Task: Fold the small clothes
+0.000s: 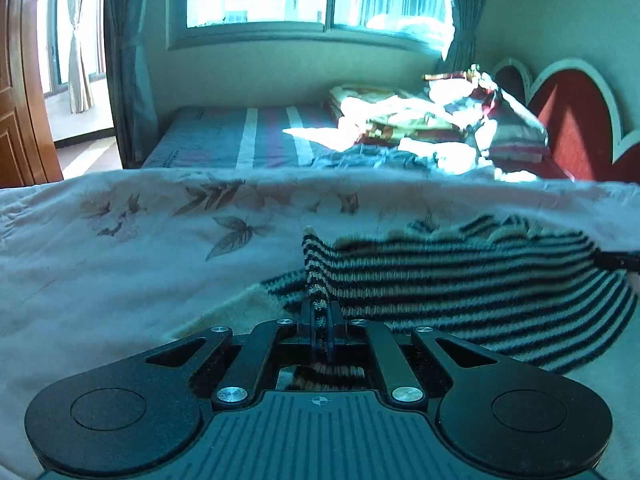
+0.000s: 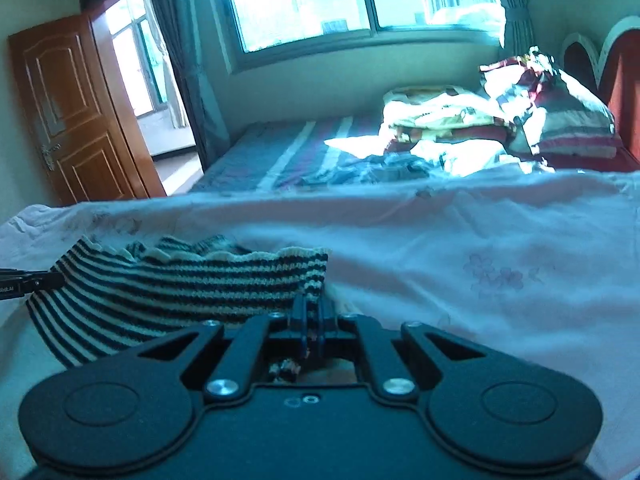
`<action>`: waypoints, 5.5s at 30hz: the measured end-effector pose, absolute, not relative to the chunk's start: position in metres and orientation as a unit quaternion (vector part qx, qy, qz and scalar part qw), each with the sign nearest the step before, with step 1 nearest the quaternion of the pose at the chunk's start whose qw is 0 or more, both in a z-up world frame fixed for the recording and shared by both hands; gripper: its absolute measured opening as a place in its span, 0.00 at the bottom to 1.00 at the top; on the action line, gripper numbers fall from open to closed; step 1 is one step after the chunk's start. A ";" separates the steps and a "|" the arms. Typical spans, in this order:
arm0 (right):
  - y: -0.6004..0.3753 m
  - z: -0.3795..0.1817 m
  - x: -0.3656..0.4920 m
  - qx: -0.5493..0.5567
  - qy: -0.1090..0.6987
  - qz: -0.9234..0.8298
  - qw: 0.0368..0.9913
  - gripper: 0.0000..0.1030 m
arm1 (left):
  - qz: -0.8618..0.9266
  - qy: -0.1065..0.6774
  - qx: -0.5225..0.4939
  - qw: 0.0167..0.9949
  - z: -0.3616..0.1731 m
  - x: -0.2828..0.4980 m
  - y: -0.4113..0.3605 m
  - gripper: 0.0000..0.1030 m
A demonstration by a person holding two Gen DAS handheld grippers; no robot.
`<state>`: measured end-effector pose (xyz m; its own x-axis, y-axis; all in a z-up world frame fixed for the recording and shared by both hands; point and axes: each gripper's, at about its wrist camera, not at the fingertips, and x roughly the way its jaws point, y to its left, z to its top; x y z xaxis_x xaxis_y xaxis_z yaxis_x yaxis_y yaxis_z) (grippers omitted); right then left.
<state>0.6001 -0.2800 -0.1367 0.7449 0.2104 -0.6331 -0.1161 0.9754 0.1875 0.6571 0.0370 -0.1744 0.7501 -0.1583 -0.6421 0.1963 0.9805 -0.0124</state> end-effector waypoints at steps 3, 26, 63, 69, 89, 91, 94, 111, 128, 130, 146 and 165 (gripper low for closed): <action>-0.280 -0.135 0.601 0.075 0.356 0.092 0.927 0.16 | -0.083 0.327 0.044 0.940 -0.168 0.649 0.031 0.09; -0.225 -0.119 0.466 -0.076 0.352 0.105 0.927 0.28 | -0.063 0.329 0.002 0.942 -0.162 0.473 0.054 0.61; -0.217 -0.130 0.533 -0.041 0.343 0.092 0.934 0.30 | -0.050 0.351 0.041 0.934 -0.164 0.579 0.008 0.68; -0.219 -0.118 0.545 -0.054 0.326 0.081 0.940 0.36 | -0.033 0.338 0.063 0.939 -0.159 0.589 -0.001 0.69; -0.231 -0.112 0.560 -0.058 0.306 0.061 0.948 0.28 | -0.030 0.321 0.087 0.943 -0.150 0.599 -0.019 0.74; -0.221 -0.110 0.562 -0.076 0.301 0.074 0.948 0.28 | -0.040 0.325 0.094 0.940 -0.152 0.601 -0.031 0.74; -0.210 -0.123 0.575 -0.090 0.340 0.084 0.932 0.29 | -0.039 0.346 0.113 0.931 -0.166 0.608 -0.043 0.77; -0.212 -0.129 0.541 -0.081 0.353 0.105 0.926 0.37 | -0.030 0.351 0.076 0.933 -0.164 0.586 -0.024 0.86; -0.176 -0.114 0.468 -0.055 0.322 0.169 0.930 0.37 | -0.044 0.326 0.047 0.943 -0.158 0.498 -0.041 0.86; -0.162 -0.121 0.464 -0.064 0.330 0.175 0.925 0.37 | -0.040 0.331 0.052 0.941 -0.161 0.495 -0.045 0.86; -0.211 -0.105 0.452 -0.023 0.347 0.071 0.935 0.37 | -0.010 0.356 0.009 0.934 -0.158 0.481 0.017 0.87; -0.207 -0.064 0.396 0.039 0.327 0.069 0.942 0.37 | -0.007 0.382 -0.245 0.891 -0.176 0.431 0.082 0.77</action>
<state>0.3964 -0.2075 -0.0639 0.7766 0.1555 -0.6105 -0.1051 0.9875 0.1178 0.4315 0.0823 -0.1764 0.7083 -0.2002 -0.6769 -0.1745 0.8795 -0.4427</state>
